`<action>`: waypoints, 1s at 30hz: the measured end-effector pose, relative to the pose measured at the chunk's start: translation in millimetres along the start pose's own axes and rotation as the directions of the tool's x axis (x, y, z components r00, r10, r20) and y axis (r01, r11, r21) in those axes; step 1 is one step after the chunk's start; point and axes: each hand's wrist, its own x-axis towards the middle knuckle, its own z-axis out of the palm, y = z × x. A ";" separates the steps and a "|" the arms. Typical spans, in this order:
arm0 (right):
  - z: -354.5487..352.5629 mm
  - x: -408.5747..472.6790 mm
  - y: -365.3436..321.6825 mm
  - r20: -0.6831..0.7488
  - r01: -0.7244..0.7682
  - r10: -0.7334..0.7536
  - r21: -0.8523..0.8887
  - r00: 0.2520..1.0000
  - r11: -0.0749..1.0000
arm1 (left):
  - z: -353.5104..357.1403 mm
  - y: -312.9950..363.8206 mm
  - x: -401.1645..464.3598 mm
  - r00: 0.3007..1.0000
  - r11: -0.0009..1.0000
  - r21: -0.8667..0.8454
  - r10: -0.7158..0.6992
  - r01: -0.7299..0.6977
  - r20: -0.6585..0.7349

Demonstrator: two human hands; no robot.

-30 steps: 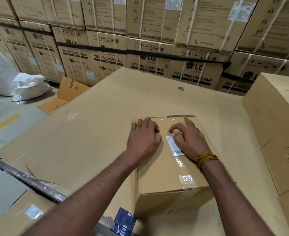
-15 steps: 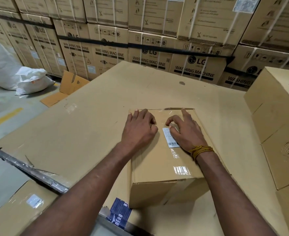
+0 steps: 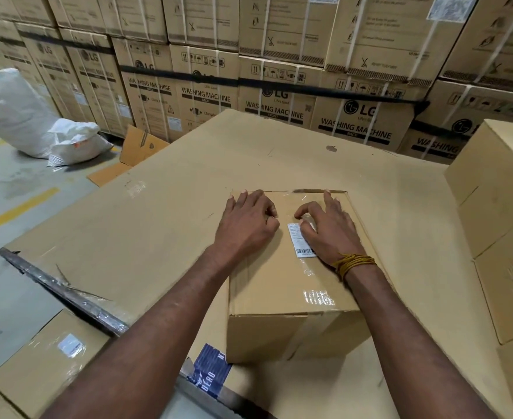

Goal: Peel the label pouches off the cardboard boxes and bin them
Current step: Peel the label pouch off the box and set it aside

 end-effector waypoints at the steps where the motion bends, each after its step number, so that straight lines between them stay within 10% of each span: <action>1: -0.4 -0.1 -0.2 -0.002 -0.005 0.005 0.005 1.000 1.000 | 0.1 0.0 0.0 1.000 1.000 0.001 0.000 0.000 -0.003; 30: 2.1 1.8 3.2 0.027 0.041 -0.040 -0.010 0.999 0.999 | -0.5 1.6 -1.6 1.000 1.000 -0.002 0.003 -0.003 -0.018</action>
